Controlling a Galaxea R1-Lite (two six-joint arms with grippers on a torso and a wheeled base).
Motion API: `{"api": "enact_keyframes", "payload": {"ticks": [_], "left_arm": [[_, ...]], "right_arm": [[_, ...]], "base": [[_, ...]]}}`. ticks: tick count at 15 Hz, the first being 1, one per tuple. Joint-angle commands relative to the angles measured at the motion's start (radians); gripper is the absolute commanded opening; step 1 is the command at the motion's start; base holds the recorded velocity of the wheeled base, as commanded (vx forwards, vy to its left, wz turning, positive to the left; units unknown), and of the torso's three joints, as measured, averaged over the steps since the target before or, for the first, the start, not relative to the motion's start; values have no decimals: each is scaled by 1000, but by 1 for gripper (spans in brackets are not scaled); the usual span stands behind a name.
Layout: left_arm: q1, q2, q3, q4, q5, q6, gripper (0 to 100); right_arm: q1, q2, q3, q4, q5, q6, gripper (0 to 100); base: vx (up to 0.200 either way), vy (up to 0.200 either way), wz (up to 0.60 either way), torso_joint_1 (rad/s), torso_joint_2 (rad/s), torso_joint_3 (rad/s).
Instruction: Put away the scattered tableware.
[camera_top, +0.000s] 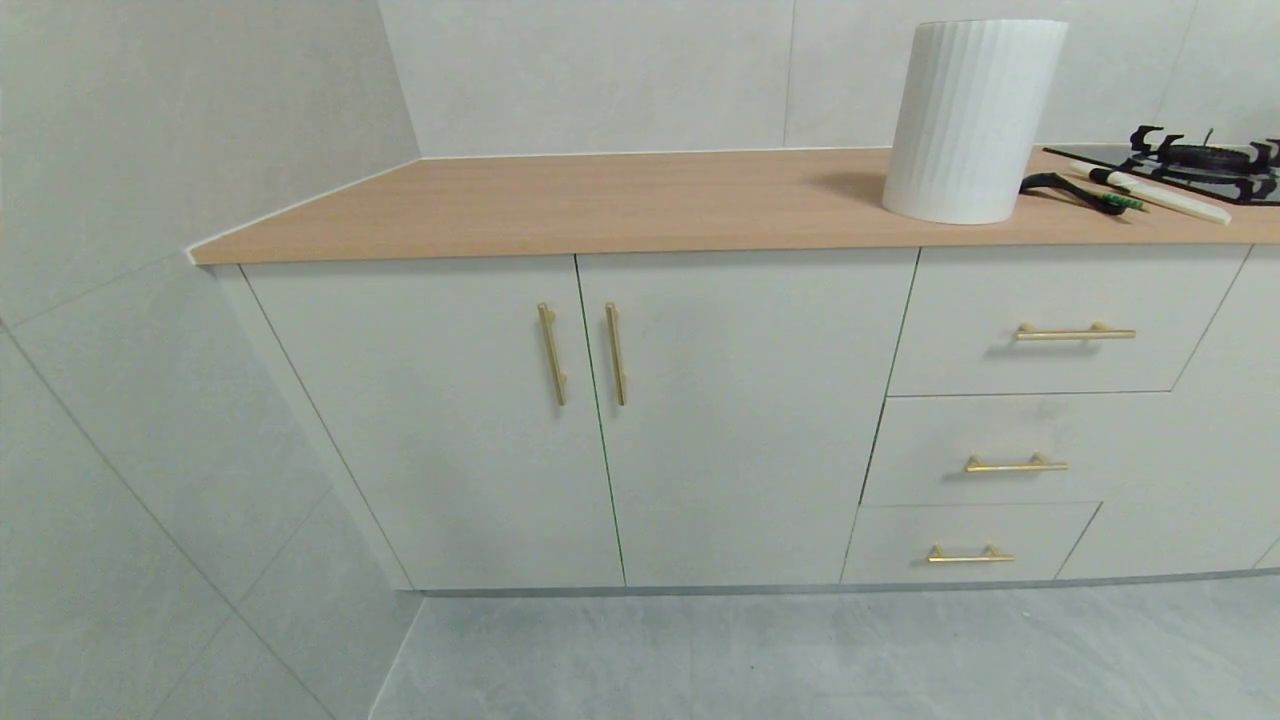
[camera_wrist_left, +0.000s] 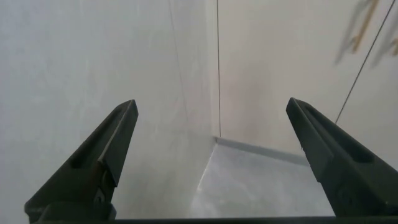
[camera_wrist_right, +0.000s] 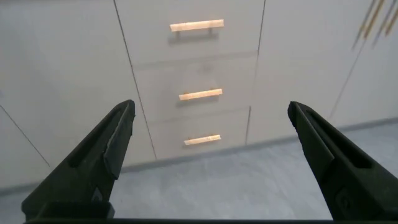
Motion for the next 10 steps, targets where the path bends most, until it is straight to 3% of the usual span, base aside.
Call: {"api": "enact_keyframes", "payload": {"ticks": [1,4,6,7,9,10], "left_arm": [[3,-14,108,-23,-57,2,100],[3,-14,237,-186,-88,-5,100],[3,-14,264,-241,-115,-15,100],[3,-14,266,-243,-163,-34,100],[1,-14,266,-243,-232,-38,100],[0,-14,266,-226,-304,-57,100]], "right_arm": [[5,-45,137,-32,54,-4,100],[5,-45,270,-226,80,-10,100],[5,-45,270,-211,120,-9,100],[5,-45,270,-170,193,-16,100],[5,-45,269,-163,226,-29,100],[5,-45,269,-163,232,-27,100]], "base": [[0,0,0,0,0,0],[0,0,0,0,0,0],[0,0,0,0,0,0],[0,0,0,0,0,0],[0,0,0,0,0,0],[0,0,0,0,0,0]]}}
